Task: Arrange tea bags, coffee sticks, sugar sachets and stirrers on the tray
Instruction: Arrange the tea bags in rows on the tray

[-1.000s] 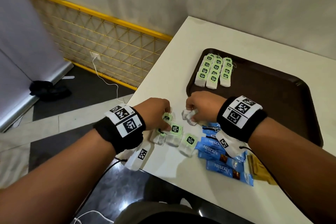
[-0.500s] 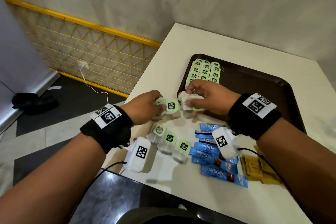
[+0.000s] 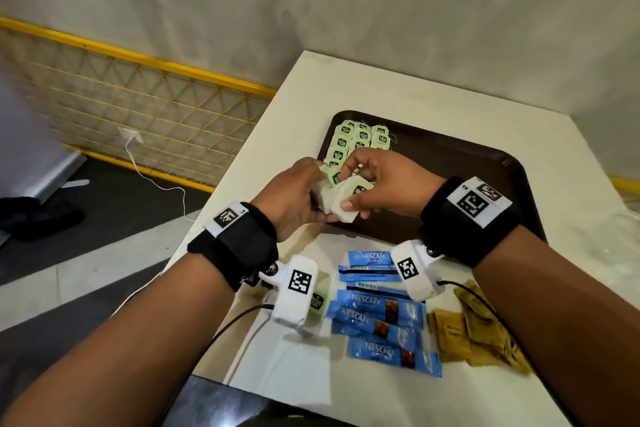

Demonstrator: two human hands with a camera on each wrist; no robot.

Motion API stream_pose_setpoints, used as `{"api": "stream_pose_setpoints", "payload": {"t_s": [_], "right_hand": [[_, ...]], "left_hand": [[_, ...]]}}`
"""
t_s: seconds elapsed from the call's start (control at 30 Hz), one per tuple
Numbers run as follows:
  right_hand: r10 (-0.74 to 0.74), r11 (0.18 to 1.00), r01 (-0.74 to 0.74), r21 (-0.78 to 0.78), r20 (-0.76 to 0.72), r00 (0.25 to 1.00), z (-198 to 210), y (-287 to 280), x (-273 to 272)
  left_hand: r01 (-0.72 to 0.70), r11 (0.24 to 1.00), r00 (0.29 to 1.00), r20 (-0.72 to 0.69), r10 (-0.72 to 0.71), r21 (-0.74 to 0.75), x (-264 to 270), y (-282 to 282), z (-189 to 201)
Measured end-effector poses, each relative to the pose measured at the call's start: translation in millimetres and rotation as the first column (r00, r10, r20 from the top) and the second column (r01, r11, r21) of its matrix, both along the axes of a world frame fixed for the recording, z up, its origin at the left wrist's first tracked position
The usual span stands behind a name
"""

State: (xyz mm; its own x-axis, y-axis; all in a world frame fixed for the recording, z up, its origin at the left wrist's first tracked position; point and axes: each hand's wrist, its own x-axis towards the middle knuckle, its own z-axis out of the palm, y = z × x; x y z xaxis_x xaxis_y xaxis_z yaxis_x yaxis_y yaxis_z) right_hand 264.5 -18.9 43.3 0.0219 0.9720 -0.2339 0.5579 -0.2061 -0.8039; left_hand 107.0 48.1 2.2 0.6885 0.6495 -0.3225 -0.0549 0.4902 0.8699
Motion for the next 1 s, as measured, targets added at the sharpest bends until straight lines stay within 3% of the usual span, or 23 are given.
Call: {"api": "stream_pose_setpoints", "payload": {"t_s": [0.1, 0.27, 0.47, 0.53, 0.73, 1.0], "right_hand": [[-0.063, 0.998, 0.062, 0.033, 0.024, 0.998, -7.9, -0.8, 11.9], [-0.259, 0.965, 0.257, -0.040, -0.244, 0.935, -20.9, -3.6, 34.6], [-0.342, 0.940, 0.324, -0.111, -0.322, 0.883, -33.3, -2.2, 57.3], [-0.353, 0.935, 0.327, -0.137, -0.275, 0.894, -37.3, 2.4, 65.9], [-0.304, 0.932, 0.318, -0.174, 0.102, 0.947, -44.0, 25.0, 76.9], [-0.392, 0.882, 0.433, -0.188, 0.221, 0.893, -47.8, 50.0, 81.5]], "left_hand": [[0.004, 0.999, 1.000, -0.026, -0.003, 0.046, 9.7, -3.0, -2.4], [-0.040, 0.992, 0.999, -0.022, 0.043, 0.117, 21.3, -4.4, -9.7], [-0.157, 0.983, 0.984, -0.073, 0.164, 0.096, 31.1, 1.1, -17.8], [-0.202, 0.975, 0.975, -0.078, 0.209, 0.094, 31.2, 4.3, -19.6], [-0.266, 0.959, 0.958, -0.080, 0.274, 0.096, 28.6, 12.7, -22.8], [-0.289, 0.954, 0.953, -0.074, 0.295, 0.085, 28.1, 17.6, -26.8]]}}
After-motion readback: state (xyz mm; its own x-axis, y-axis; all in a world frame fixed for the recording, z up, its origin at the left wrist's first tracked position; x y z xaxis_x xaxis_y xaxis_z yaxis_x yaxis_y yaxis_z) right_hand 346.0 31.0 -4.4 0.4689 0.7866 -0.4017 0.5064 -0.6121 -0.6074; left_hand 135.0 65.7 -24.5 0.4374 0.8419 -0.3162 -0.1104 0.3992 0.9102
